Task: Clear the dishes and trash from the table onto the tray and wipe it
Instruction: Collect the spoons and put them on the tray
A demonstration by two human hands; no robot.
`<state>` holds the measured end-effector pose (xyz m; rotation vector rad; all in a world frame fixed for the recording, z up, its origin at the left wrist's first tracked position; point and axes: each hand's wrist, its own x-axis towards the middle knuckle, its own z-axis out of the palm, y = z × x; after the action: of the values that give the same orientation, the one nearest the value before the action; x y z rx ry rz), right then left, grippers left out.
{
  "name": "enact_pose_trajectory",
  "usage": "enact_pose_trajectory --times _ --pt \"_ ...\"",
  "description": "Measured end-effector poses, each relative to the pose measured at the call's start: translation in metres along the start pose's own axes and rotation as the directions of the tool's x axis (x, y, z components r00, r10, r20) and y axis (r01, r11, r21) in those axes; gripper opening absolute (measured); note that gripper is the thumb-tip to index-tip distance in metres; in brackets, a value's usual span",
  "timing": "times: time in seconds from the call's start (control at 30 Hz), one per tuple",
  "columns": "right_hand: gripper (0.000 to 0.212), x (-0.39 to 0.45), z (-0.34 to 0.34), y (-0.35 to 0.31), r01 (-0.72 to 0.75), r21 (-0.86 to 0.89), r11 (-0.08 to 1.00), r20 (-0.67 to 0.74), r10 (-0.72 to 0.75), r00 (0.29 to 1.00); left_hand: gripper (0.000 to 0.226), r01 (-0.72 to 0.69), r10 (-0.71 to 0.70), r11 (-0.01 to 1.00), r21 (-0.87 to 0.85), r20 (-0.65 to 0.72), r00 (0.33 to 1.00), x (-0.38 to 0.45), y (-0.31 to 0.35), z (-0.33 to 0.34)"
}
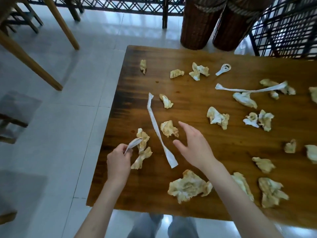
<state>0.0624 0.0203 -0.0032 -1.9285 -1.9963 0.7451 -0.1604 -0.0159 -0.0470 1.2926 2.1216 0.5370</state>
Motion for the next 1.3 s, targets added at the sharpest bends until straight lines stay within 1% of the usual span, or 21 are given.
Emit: enact_pose_trajectory --times 0.1,0.2,0.3,0.47,0.57,0.67,0.7,0.83,0.93,1.03,1.1,1.17,1.23,1.3 --pt "0.065 0.009 -0.021 0.018 -0.044 0.019 0.999 -0.021 0.045 0.999 0.018 -0.115 0.114 0.993 0.013 0.039 0.993 0.025 0.048 0.014" --pt "0.064 0.024 -0.042 0.042 -0.091 0.017 0.996 -0.068 0.092 0.993 0.021 -0.166 0.167 0.986 -0.012 0.083 0.982 0.055 0.104 0.042" --pt "0.065 0.047 -0.066 0.074 -0.145 0.010 0.989 -0.128 0.145 0.981 0.028 -0.256 0.250 0.967 0.021 0.149 0.957 0.086 0.160 0.076" --pt "0.066 0.089 -0.099 0.137 -0.216 0.025 0.976 -0.157 0.217 0.963 0.031 -0.345 0.328 0.937 0.046 0.214 0.920 0.121 0.239 0.142" --pt "0.064 0.111 -0.116 0.174 -0.225 0.024 0.974 -0.176 0.225 0.958 0.038 -0.382 0.376 0.924 -0.006 0.191 0.907 0.140 0.280 0.178" --pt "0.062 0.127 -0.128 0.205 -0.222 0.029 0.975 -0.159 0.224 0.962 0.046 -0.407 0.404 0.913 -0.009 0.145 0.903 0.163 0.313 0.208" --pt "0.062 0.132 -0.131 0.217 -0.223 0.029 0.974 -0.152 0.225 0.963 0.047 -0.429 0.424 0.903 0.016 0.130 0.897 0.170 0.323 0.220" --pt "0.062 0.147 -0.140 0.248 -0.240 0.048 0.970 -0.127 0.244 0.961 0.047 -0.493 0.486 0.841 0.223 0.087 0.869 0.200 0.354 0.254" --pt "0.062 0.156 -0.145 0.268 -0.252 0.061 0.966 -0.136 0.259 0.956 0.048 -0.513 0.502 0.788 0.340 0.126 0.855 0.215 0.368 0.276" --pt "0.062 0.159 -0.148 0.282 -0.248 0.060 0.967 -0.153 0.255 0.955 0.040 -0.490 0.480 0.723 0.487 0.157 0.863 0.218 0.375 0.292" --pt "0.064 0.160 -0.150 0.289 -0.247 0.064 0.967 -0.160 0.254 0.954 0.035 -0.451 0.456 0.663 0.598 0.155 0.876 0.216 0.378 0.298" --pt "0.064 0.161 -0.151 0.295 -0.245 0.070 0.967 -0.164 0.253 0.953 0.037 -0.426 0.448 0.591 0.685 0.161 0.880 0.212 0.379 0.303" --pt "0.065 0.162 -0.151 0.298 -0.247 0.078 0.966 -0.165 0.257 0.952 0.041 -0.423 0.459 0.509 0.750 0.180 0.870 0.209 0.377 0.305" --pt "0.065 0.161 -0.151 0.301 -0.247 0.080 0.966 -0.164 0.257 0.952 0.039 -0.419 0.459 0.448 0.790 0.199 0.866 0.208 0.377 0.306"
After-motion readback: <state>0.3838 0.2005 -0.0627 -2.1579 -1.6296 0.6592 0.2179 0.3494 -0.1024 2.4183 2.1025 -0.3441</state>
